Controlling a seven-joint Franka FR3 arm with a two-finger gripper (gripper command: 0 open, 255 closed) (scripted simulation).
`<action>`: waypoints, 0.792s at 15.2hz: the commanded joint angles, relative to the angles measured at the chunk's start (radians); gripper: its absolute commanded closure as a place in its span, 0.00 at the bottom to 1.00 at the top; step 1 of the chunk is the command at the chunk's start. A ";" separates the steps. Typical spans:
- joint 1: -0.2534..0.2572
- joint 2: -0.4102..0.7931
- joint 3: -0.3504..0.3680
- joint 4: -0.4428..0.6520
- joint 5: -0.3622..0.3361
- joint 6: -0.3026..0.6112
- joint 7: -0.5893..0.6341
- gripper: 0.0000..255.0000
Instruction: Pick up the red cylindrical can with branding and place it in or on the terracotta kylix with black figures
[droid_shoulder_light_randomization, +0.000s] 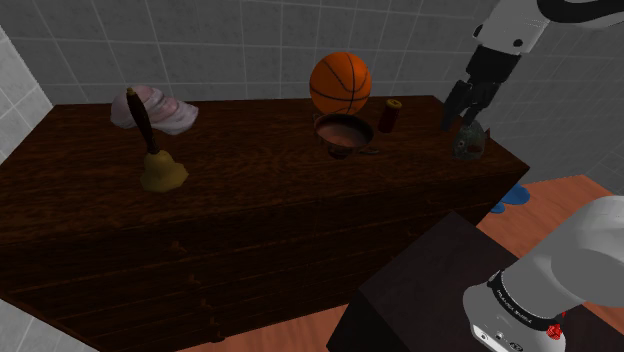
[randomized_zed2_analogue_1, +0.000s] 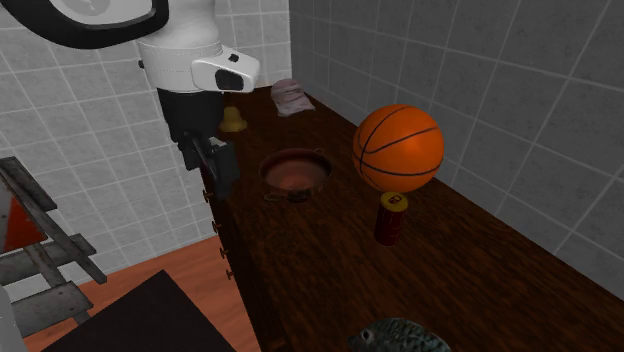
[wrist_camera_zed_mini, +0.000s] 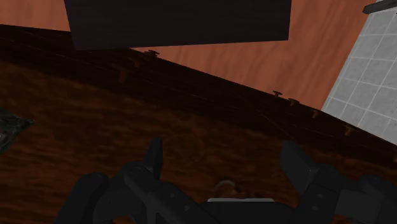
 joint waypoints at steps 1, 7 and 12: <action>0.000 0.000 0.000 0.000 0.000 0.000 0.000 0.00; -0.012 0.213 -0.066 0.091 -0.047 0.120 -0.105 0.00; -0.017 0.398 -0.113 0.201 -0.063 0.195 -0.189 0.00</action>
